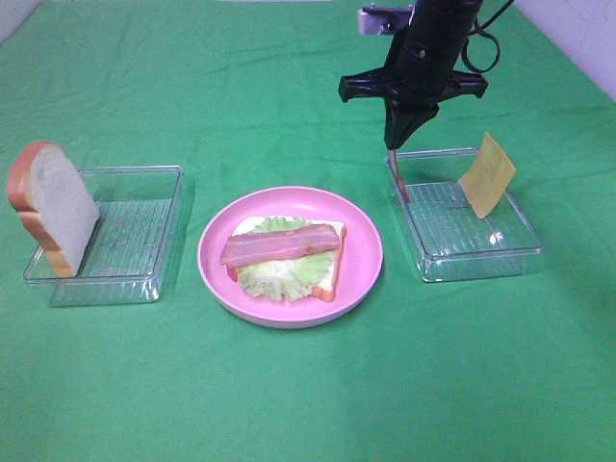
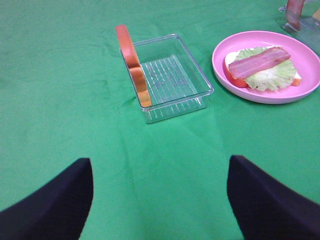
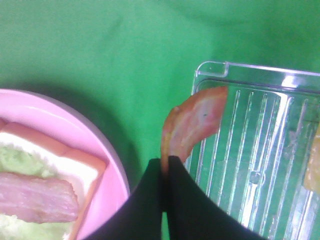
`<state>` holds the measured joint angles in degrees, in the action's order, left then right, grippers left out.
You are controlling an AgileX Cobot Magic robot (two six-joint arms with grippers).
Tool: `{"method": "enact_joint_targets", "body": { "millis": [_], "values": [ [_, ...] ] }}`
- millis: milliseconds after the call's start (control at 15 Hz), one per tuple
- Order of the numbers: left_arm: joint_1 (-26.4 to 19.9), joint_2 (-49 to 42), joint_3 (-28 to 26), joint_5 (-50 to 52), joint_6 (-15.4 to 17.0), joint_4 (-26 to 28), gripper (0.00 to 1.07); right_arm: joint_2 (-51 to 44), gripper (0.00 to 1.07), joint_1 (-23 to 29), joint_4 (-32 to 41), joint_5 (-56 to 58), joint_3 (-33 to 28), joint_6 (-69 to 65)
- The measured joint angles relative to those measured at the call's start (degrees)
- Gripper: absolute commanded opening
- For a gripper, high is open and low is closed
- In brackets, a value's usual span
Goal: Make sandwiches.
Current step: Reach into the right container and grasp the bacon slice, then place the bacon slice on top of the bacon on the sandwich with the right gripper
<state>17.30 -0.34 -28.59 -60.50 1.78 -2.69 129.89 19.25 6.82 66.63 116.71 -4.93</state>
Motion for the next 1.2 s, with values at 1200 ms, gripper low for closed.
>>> {"method": "enact_joint_targets", "body": {
  "millis": [1200],
  "values": [
    [0.0, 0.0, 0.0, 0.0, 0.0, 0.0, 0.71, -13.12, 0.0, 10.31, 21.37, 0.69, -15.01, 10.89]
  ]
}}
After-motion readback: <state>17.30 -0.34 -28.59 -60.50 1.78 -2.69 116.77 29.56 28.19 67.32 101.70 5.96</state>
